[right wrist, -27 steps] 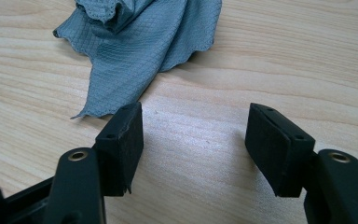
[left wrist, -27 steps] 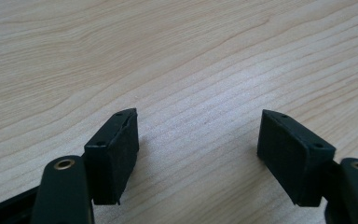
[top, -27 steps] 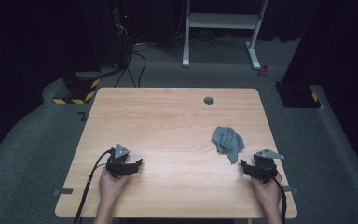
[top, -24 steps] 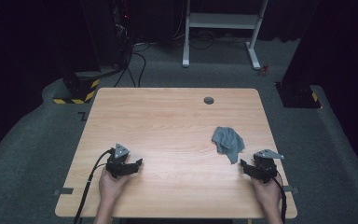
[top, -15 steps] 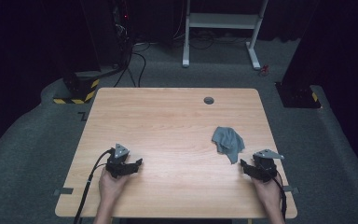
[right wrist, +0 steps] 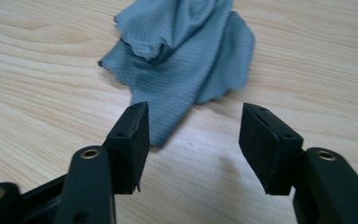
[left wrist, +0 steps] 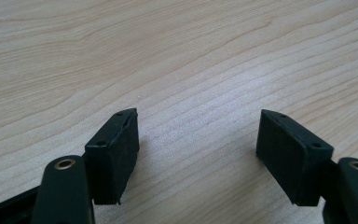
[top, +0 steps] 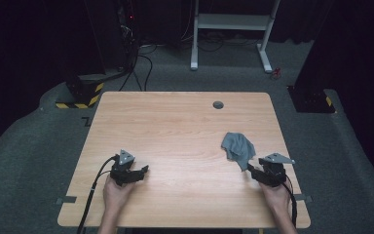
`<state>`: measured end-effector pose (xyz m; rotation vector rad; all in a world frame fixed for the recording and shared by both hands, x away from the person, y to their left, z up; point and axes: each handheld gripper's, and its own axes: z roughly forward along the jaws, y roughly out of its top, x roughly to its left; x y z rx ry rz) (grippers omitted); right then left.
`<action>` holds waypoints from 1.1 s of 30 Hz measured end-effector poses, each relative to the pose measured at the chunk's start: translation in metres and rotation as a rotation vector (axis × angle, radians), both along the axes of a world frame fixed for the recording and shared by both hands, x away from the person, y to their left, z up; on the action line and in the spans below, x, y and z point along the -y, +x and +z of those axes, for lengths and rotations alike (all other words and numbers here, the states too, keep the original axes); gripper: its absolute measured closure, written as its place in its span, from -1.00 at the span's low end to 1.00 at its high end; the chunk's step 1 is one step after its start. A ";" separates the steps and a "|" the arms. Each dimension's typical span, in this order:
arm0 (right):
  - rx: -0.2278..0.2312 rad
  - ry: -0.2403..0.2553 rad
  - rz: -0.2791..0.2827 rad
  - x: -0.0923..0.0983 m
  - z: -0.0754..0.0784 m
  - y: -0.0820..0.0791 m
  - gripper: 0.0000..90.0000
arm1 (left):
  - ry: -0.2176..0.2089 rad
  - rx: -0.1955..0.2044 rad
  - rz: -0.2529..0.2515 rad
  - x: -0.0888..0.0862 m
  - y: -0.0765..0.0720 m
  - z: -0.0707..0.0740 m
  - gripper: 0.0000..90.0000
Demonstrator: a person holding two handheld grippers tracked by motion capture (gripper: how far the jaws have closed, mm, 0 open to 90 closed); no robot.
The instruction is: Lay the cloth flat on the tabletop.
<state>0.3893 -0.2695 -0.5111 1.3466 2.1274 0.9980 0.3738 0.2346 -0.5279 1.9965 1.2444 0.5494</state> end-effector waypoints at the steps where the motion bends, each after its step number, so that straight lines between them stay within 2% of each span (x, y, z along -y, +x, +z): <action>1: -0.006 -0.003 0.015 -0.003 0.001 0.003 -0.09 | 0.000 0.000 0.000 0.000 0.000 0.000 -0.33; 5: -0.014 -0.022 0.053 -0.015 0.001 0.012 -0.19 | -0.002 0.000 0.003 0.000 0.000 0.000 -0.33; 11: -0.015 -0.031 0.070 -0.029 0.002 0.027 -0.26 | 0.000 0.000 0.003 0.000 0.000 0.000 -0.32; 18: -0.019 -0.053 0.068 -0.043 0.004 0.046 -0.28 | 0.001 0.001 0.004 -0.001 0.000 0.000 -0.32; 22: -0.046 -0.058 0.049 -0.047 0.001 0.056 -0.29 | -0.001 0.000 0.005 0.000 0.000 0.000 -0.32; 28: -0.067 -0.069 0.040 -0.051 -0.004 0.064 -0.25 | 0.004 0.000 0.004 0.000 0.000 0.000 -0.32; 33: -0.066 -0.084 0.029 -0.052 -0.005 0.064 -0.09 | 0.005 0.001 0.003 0.000 0.000 0.000 -0.32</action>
